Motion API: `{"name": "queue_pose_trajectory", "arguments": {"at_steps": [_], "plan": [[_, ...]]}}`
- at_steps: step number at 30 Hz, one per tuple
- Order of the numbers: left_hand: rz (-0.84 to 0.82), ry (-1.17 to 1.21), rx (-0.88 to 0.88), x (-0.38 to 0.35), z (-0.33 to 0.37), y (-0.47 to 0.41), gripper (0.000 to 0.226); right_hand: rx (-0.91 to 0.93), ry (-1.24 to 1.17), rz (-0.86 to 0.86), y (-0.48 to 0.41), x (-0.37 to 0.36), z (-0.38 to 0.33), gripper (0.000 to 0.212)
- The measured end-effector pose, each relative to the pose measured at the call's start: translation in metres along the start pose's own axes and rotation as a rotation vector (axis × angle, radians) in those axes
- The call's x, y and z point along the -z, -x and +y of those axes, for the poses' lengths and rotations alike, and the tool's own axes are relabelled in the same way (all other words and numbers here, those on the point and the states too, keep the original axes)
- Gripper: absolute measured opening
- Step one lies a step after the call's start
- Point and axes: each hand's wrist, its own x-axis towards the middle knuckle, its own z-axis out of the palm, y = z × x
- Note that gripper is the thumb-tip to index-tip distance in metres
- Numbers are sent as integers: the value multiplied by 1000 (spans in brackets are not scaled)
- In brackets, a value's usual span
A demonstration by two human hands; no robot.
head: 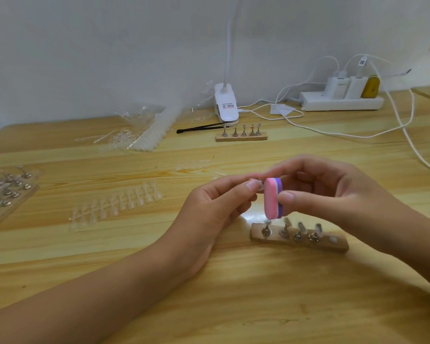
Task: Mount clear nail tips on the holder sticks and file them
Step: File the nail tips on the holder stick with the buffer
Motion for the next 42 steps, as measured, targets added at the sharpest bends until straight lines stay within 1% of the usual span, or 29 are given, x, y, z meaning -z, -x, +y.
{"name": "queue_pose_trajectory", "arguments": {"at_steps": [2, 5, 6, 8, 9, 10, 13, 14, 17, 18, 21, 22, 25, 26, 29, 31, 33, 34, 37, 38, 41, 42], "plan": [[-2, 11, 5, 0, 0, 0, 28, 16, 3, 33, -1, -1, 0, 28], [-11, -1, 15, -1, 0, -1, 27, 39, -21, 145, -3, 2, 1, 33], [-7, 0, 17, 0, -1, -1, 28, 34, -26, 126, -3, 2, 0, 31], [4, 11, 19, 0, -2, -2, 30, 5, -26, 11, -1, -1, 0, 28], [4, 13, 16, 0, -2, -2, 30, -3, -27, -17, -1, -3, 0, 28], [1, 11, 12, 0, -2, -2, 29, 0, -32, -2, -1, -4, 0, 30], [-6, -12, -7, 1, -4, -2, 29, 28, -45, 128, -2, -3, -1, 38], [-7, -18, -13, 1, -4, -2, 31, 27, -49, 132, -2, -3, -2, 39], [-4, -39, -15, 2, -5, -1, 41, 1, -62, 49, 0, -4, -4, 38], [-4, -40, -14, 2, -5, -1, 41, 0, -59, 53, 0, -5, -4, 37], [5, -41, -13, 0, -4, -1, 25, 10, -54, 126, -1, -5, -2, 37], [6, -46, -14, 0, -4, -1, 23, 8, -57, 125, -1, -5, -2, 37], [2, -72, -16, 0, -4, 0, 26, -24, -57, 47, -1, -6, -3, 35], [0, -74, -15, 0, -3, 0, 25, -30, -55, 46, -1, -5, -3, 35], [4, -78, -18, 0, -3, 0, 20, -16, -66, 123, -3, -5, -2, 37], [-1, -69, -20, 1, -3, 1, 27, -18, -77, 116, -3, -6, -2, 37], [-6, -76, -17, 1, -4, 1, 35, -39, -68, 63, -2, -7, -2, 38], [-8, -79, -17, 1, -4, 1, 33, -45, -63, 61, -2, -6, -3, 38], [-2, -82, -17, -1, -3, 1, 17, -29, -60, 129, -3, -2, -3, 39], [2, -84, -21, -1, -3, 1, 17, -32, -58, 120, -3, -2, -3, 37], [9, -74, -24, -1, -3, 1, 18, -70, -48, -28, -2, -2, -2, 25], [8, -70, -26, -1, -3, 2, 17, -77, -40, -38, -2, -2, -2, 23]]}}
